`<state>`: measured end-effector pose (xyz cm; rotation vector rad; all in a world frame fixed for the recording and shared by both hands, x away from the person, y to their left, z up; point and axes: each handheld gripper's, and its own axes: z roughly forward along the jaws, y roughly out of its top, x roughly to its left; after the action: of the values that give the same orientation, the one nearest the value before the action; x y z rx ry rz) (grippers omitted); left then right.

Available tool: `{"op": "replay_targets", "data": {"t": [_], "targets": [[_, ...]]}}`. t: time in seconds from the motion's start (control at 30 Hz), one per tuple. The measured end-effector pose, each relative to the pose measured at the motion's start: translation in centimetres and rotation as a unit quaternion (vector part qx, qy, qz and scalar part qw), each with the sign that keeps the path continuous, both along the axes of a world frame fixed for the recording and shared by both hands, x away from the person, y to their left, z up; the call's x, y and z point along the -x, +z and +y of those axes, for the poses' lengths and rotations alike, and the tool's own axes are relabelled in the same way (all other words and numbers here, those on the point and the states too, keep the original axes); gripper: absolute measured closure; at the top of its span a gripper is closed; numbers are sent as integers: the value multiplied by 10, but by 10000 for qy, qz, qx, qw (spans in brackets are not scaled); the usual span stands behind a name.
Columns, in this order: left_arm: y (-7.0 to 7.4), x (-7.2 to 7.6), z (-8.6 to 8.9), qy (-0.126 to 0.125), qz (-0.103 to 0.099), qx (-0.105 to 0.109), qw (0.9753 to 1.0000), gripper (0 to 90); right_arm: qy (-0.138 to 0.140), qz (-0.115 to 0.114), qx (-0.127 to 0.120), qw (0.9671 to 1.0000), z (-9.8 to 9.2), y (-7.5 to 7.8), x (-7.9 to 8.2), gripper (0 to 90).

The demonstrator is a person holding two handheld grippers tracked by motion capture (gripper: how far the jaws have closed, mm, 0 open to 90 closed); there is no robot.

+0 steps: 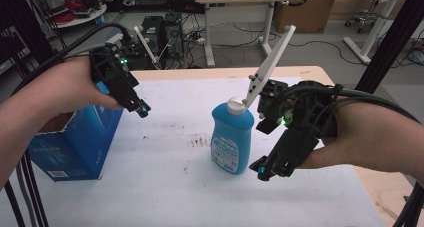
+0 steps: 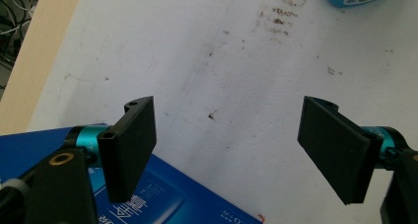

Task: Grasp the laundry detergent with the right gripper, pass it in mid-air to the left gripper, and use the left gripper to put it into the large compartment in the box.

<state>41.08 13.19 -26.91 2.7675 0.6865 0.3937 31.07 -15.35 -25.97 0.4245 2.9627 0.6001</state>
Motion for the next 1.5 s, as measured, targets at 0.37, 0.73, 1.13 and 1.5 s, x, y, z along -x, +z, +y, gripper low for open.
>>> {"op": "replay_targets", "data": {"t": [0.37,0.73,1.13,1.5], "targets": [[-1,0,1,-41,1,-14,10000,228,-309,-122,-303,9990,-18,6,-1,211],[1,2,3,-50,-30,-76,10000,228,-683,-314,-618,9953,-39,12,-5,209],[-1,4,5,-53,-50,-49,10000,228,-1019,-463,-935,9893,-57,6,-10,208],[0,8,6,-85,-62,-38,9999,228,-1257,-471,-1060,9853,-62,-10,-18,208]]}}
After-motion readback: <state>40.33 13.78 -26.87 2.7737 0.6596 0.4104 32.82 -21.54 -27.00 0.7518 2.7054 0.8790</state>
